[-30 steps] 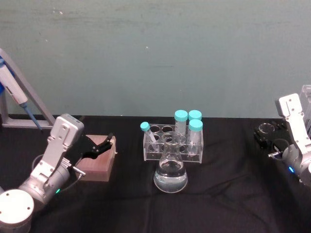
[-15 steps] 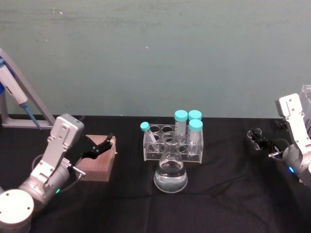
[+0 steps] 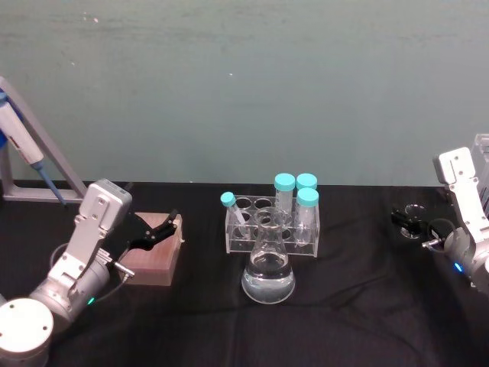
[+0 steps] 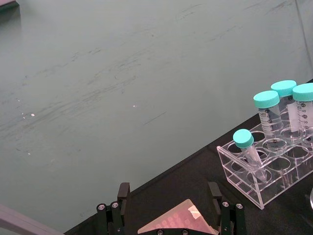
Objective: Place the experimental apparatus aside using one hand.
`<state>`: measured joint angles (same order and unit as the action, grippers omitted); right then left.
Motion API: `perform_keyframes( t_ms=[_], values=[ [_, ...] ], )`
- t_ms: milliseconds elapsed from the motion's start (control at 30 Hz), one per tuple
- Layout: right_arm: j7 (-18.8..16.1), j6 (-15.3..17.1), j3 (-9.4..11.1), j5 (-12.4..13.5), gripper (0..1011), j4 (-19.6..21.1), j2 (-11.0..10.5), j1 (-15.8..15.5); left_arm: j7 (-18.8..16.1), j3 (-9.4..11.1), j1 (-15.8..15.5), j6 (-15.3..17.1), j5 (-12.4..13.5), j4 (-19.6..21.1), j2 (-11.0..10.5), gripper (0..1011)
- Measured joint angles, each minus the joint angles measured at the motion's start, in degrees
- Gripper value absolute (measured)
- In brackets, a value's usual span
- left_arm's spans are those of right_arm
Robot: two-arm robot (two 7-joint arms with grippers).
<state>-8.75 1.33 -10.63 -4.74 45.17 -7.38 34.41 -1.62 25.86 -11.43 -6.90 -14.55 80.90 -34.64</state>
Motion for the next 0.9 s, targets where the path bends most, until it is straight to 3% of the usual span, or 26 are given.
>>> perform_keyframes(
  t_ms=[900],
  values=[
    [0.0, 0.0, 0.0, 0.0, 1000, 0.0, 0.0, 0.0, 0.0, 0.0, 0.0, 0.0, 0.0, 0.0, 0.0, 1000]
  ],
)
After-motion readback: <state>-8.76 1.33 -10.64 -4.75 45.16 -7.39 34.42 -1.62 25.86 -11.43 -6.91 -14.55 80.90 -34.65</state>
